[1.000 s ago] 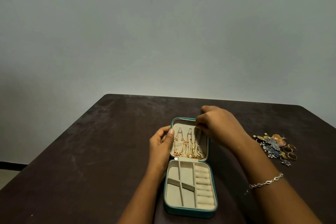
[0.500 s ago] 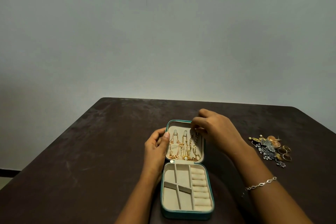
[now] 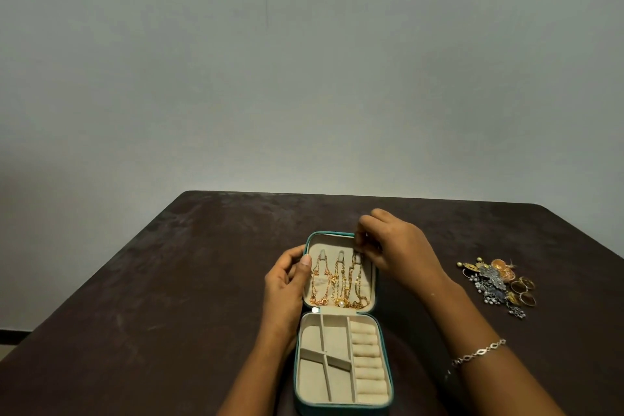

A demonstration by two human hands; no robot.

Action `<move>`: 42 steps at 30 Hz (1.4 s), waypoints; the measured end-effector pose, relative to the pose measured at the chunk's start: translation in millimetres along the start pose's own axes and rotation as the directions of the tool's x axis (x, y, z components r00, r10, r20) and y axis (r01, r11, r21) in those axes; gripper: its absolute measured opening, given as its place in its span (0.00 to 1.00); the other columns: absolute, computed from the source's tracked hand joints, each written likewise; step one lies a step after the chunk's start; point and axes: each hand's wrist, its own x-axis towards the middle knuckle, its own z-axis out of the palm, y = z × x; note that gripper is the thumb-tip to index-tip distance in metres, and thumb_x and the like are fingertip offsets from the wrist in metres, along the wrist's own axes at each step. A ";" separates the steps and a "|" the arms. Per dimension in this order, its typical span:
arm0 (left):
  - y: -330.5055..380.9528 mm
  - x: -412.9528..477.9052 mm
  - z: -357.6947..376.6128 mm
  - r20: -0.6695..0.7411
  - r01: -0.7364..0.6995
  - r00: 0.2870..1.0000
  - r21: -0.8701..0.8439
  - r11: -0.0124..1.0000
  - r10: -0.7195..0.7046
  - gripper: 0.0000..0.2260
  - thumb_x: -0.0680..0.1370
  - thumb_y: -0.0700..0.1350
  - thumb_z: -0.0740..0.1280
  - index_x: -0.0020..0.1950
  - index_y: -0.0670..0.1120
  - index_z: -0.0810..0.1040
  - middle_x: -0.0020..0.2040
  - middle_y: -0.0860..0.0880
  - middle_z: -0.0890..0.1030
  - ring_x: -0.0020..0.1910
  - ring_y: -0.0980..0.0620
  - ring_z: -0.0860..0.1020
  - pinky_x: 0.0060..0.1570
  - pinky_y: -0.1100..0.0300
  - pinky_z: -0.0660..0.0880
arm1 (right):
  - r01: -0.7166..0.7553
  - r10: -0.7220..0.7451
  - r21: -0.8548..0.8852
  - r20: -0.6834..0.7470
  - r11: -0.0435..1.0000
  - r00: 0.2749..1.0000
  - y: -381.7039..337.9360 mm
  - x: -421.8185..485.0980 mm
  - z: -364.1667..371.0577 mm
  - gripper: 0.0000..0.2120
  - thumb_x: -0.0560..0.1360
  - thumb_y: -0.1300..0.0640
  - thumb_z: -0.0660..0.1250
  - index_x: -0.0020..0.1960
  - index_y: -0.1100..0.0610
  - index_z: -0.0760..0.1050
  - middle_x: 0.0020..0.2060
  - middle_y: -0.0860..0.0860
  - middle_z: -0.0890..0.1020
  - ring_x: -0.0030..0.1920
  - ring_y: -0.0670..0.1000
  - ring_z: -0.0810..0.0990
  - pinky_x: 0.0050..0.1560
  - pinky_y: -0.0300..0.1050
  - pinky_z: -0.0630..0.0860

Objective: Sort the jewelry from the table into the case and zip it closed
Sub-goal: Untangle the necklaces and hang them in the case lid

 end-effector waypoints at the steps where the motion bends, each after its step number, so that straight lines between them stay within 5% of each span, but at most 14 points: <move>1: -0.1 0.0 0.0 -0.003 0.005 1.000 -0.011 1.000 -0.005 0.06 0.78 0.38 0.60 0.50 0.45 0.77 0.41 0.46 0.83 0.40 0.51 0.82 0.37 0.60 0.80 | -0.019 0.018 0.034 0.013 0.999 1.000 1.0 0.5 -0.1 0.06 0.71 0.59 0.69 0.46 0.53 0.74 0.43 0.43 0.72 0.42 0.45 0.72 0.40 0.32 0.67; 9: 0.5 0.5 -0.6 0.008 0.011 1.000 -0.018 1.000 -0.011 0.07 0.78 0.39 0.60 0.51 0.46 0.76 0.43 0.45 0.83 0.41 0.50 0.82 0.38 0.58 0.81 | -0.139 0.162 0.436 -0.016 0.889 0.987 10.8 -10.2 2.0 0.17 0.70 0.65 0.70 0.37 0.44 0.70 0.40 0.44 0.73 0.42 0.42 0.74 0.41 0.31 0.71; 16: 5.3 -3.3 0.2 0.056 -0.021 0.998 -0.033 0.999 0.023 0.08 0.78 0.39 0.59 0.53 0.45 0.76 0.40 0.48 0.84 0.40 0.52 0.82 0.38 0.58 0.81 | -0.093 0.241 0.527 -0.221 0.845 0.945 1.4 -27.9 15.5 0.15 0.71 0.64 0.69 0.49 0.46 0.72 0.48 0.41 0.74 0.49 0.39 0.74 0.42 0.32 0.75; 20: 7.6 -4.0 0.1 0.108 -0.061 0.992 -0.038 0.997 0.065 0.11 0.76 0.41 0.61 0.57 0.46 0.76 0.46 0.48 0.83 0.46 0.51 0.82 0.42 0.57 0.80 | -0.151 0.341 0.749 -0.106 0.646 0.934 -5.7 -40.0 21.0 0.18 0.73 0.59 0.67 0.60 0.44 0.72 0.51 0.44 0.80 0.52 0.43 0.79 0.48 0.46 0.80; 24: 6.8 -2.2 -4.6 0.131 -0.078 0.988 -0.061 0.995 0.086 0.16 0.72 0.45 0.63 0.60 0.45 0.76 0.55 0.45 0.81 0.54 0.47 0.80 0.48 0.55 0.80 | -0.091 0.319 0.760 -0.158 0.644 0.935 -9.1 -45.2 19.7 0.19 0.73 0.62 0.67 0.61 0.45 0.73 0.54 0.42 0.80 0.55 0.42 0.78 0.50 0.43 0.79; 32: 3.4 0.2 -2.4 -0.003 0.043 0.999 -0.058 0.997 -0.043 0.10 0.78 0.34 0.59 0.55 0.45 0.74 0.47 0.43 0.81 0.44 0.49 0.80 0.40 0.59 0.80 | -0.280 0.329 0.764 0.094 0.581 0.940 -0.7 -46.1 32.1 0.26 0.77 0.63 0.61 0.67 0.40 0.59 0.58 0.39 0.75 0.58 0.35 0.74 0.57 0.32 0.72; 37: 2.5 -0.1 -8.6 0.104 0.118 0.987 0.007 0.993 -0.118 0.21 0.70 0.26 0.65 0.57 0.46 0.71 0.51 0.44 0.79 0.46 0.51 0.80 0.36 0.63 0.80 | -0.396 0.294 0.774 0.280 0.493 0.914 3.2 -48.2 37.3 0.36 0.73 0.66 0.67 0.72 0.45 0.54 0.63 0.46 0.73 0.60 0.44 0.75 0.62 0.50 0.73; 42: 2.2 0.3 -10.5 0.106 0.107 0.988 0.088 0.990 -0.116 0.26 0.68 0.25 0.67 0.60 0.45 0.68 0.52 0.45 0.78 0.48 0.51 0.80 0.37 0.63 0.80 | -0.404 0.302 0.753 0.281 0.519 0.911 1.2 -47.3 43.8 0.43 0.67 0.60 0.73 0.73 0.45 0.53 0.62 0.43 0.73 0.60 0.44 0.75 0.58 0.44 0.76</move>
